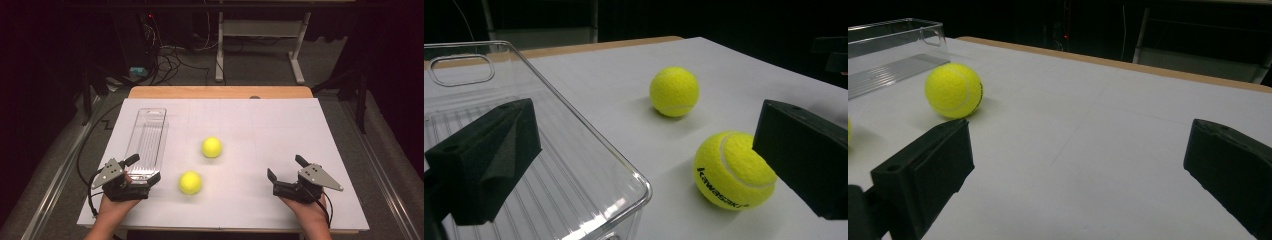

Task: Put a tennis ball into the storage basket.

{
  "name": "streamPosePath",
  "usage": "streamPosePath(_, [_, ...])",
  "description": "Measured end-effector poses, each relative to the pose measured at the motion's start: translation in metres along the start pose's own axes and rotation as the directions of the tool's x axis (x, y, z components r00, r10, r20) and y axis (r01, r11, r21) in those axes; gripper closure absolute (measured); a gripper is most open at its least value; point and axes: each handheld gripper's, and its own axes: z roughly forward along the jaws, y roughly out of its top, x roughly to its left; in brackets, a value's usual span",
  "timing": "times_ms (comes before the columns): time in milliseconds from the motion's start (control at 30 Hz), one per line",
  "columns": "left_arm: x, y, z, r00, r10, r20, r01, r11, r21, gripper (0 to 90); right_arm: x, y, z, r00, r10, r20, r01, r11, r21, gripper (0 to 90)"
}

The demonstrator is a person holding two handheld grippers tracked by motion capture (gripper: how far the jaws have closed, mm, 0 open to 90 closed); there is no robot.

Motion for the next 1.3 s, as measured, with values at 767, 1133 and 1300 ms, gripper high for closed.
streamPosePath(767, [0.0035,-0.0006,-0.0032,0.9998,-0.019,-0.010,0.018,0.9997,-0.017,0.1,-0.0008,-0.0003,0.0017,1.0000,0.002,-0.002,-0.002,1.000,0.001,0.0])
streamPosePath(1133, [0.0035,-0.0005,-0.0033,0.9997,-0.022,-0.011,0.022,0.9995,-0.021,0.1,-0.0010,-0.0011,0.0023,1.0000,0.005,-0.007,-0.005,1.000,0.004,0.0])
streamPosePath(1300, [0.0035,-0.0002,-0.0036,0.9997,-0.023,-0.011,0.023,0.9995,-0.024,0.1,-0.0010,-0.0013,0.0024,0.9999,0.009,-0.007,-0.009,1.000,0.004,0.0])
